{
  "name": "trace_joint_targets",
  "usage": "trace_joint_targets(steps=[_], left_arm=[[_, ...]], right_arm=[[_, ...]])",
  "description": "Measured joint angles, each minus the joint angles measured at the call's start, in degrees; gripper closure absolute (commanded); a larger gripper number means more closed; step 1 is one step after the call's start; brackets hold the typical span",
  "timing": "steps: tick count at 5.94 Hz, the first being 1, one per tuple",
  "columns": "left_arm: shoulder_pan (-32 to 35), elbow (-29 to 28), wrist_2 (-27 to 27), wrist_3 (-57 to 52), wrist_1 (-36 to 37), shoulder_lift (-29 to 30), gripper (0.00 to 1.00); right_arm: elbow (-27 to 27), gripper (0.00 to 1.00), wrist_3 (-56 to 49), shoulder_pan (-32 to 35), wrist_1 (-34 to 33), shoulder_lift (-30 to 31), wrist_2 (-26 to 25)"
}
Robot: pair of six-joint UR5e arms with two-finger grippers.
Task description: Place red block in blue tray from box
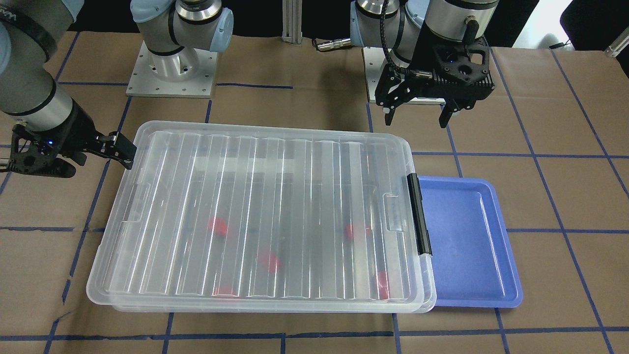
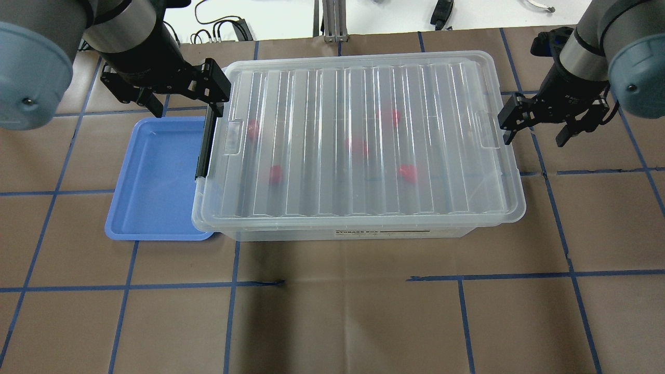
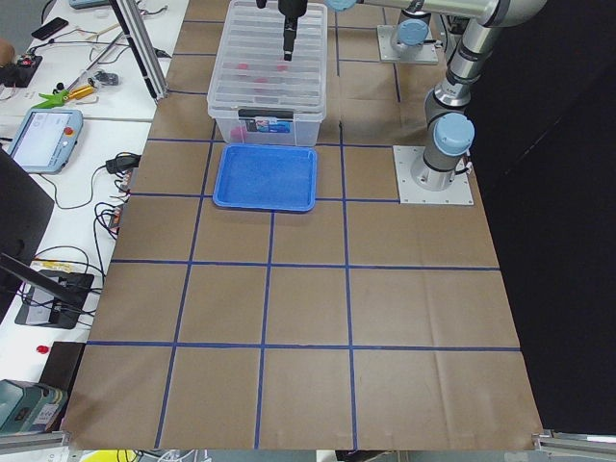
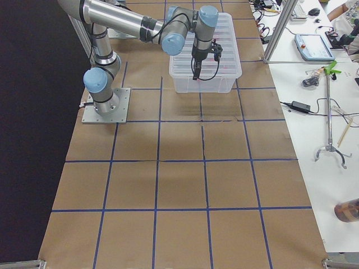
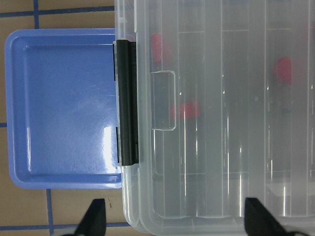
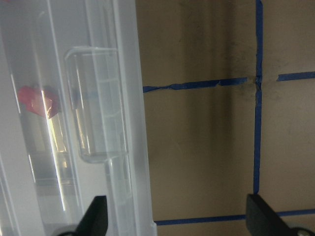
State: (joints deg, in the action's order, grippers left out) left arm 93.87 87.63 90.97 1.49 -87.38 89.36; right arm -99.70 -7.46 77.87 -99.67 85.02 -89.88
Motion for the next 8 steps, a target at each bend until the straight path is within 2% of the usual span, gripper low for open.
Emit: trace_joint_targets(steps=[2,4,6,8], left_arm=[[0.0,0.0,0.0,0.0,-0.06,0.0,0.01],[0.0,0.0,0.0,0.0,-0.07,0.02,0.01],[0.0,0.03,0.0,0.0,-0.07,0.02,0.01],[0.0,0.06,0.04,0.0,-0.07,0.02,0.01]], right_arm=[[-2.58,0.0,-0.44,0.0,-6.1,-1.5,-0.23],[-2.84,0.0,-3.29,-0.05,-7.62,-2.76,-0.31],[-2.71,0.0,-5.81,-0.99,-9.47,-3.35,-2.66],[-2.77,0.0,-11.24,-5.4,-10.54,-3.44,-3.56]])
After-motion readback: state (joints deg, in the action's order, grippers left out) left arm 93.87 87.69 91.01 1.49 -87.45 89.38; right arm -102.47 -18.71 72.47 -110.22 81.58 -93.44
